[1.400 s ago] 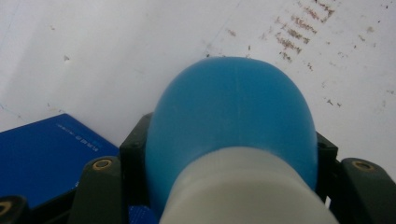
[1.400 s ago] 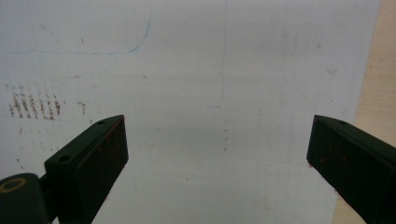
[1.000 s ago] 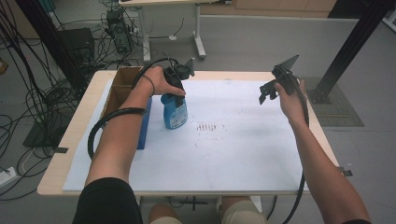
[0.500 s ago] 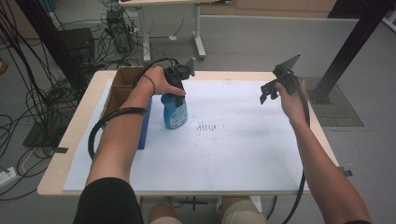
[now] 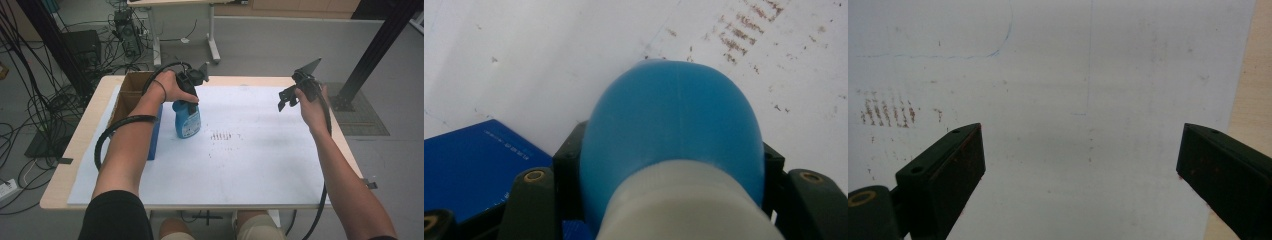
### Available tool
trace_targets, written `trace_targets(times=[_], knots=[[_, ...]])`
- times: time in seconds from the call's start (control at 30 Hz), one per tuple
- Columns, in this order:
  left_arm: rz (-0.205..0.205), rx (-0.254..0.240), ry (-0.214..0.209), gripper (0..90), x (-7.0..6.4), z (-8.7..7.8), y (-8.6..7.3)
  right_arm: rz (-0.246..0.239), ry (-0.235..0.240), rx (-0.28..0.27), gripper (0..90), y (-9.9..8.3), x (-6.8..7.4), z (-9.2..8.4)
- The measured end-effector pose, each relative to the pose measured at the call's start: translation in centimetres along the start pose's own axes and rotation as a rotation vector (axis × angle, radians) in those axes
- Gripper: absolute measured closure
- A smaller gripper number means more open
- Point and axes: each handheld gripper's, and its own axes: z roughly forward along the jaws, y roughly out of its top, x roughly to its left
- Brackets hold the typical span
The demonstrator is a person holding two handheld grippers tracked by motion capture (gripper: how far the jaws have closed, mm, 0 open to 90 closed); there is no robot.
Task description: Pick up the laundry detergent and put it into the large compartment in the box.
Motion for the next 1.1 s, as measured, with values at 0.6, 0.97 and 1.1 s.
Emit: trace_targets(times=[0.6, 0.97, 1.1], knots=[[0.005, 0.004, 0.006, 38.4, -0.2, -0.01, 0.17, 0.002, 0.0, -0.003, 5.4, -0.09, -0.18, -0.11], [0.006, 0.006, 0.009, 38.4, -0.37, -0.02, 0.27, -0.002, 0.0, -0.003, 5.5, -0.09, -0.14, -0.16], [0.005, 0.006, 0.011, 38.4, -0.42, -0.02, 0.26, -0.005, -0.002, -0.004, 5.5, -0.11, -0.08, -0.15]])
